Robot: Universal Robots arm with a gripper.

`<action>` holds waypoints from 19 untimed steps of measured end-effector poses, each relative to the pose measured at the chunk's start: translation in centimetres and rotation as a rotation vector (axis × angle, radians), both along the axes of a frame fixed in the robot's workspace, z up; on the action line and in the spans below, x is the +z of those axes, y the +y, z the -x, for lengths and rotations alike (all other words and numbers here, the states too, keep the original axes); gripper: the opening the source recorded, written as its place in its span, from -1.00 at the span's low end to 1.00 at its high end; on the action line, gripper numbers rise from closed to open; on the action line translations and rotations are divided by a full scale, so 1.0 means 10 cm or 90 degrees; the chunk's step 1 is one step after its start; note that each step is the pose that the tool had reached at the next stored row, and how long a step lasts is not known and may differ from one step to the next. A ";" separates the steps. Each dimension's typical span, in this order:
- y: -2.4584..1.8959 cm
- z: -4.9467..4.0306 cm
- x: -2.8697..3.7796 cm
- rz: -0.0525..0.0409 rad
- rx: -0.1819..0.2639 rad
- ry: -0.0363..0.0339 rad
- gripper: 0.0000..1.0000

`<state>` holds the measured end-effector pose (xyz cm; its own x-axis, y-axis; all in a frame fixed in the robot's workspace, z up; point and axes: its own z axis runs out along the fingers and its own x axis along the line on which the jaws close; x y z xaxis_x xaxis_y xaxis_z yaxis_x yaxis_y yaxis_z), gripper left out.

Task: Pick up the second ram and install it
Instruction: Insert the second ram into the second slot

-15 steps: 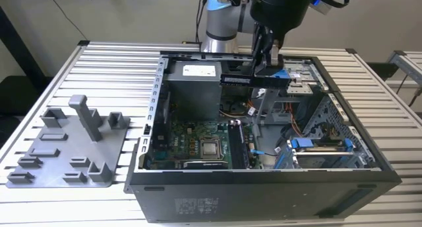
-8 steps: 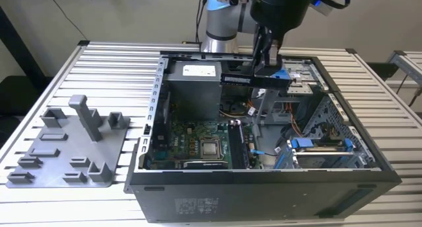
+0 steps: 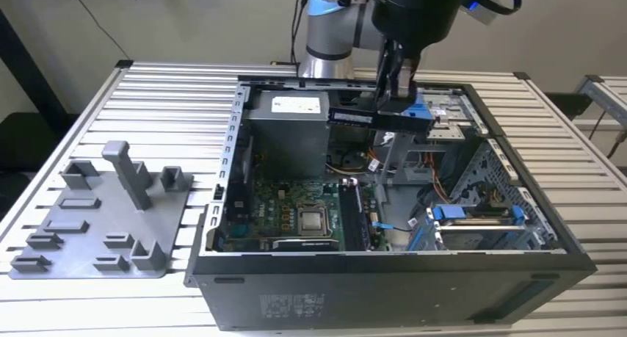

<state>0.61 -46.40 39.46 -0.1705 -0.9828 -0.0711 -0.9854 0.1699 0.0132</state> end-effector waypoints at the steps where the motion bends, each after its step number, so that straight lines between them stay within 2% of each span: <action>1: 0.000 0.000 0.000 0.0000 -0.003 0.0000 -0.73; 14: 0.000 0.000 -0.003 0.0000 -0.050 0.0000 -0.73; 19: 0.000 0.000 -0.007 -0.0001 -0.092 0.0000 -0.73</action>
<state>0.61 -46.40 39.39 -0.3101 -0.9480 -0.0713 -0.9507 0.3099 0.0132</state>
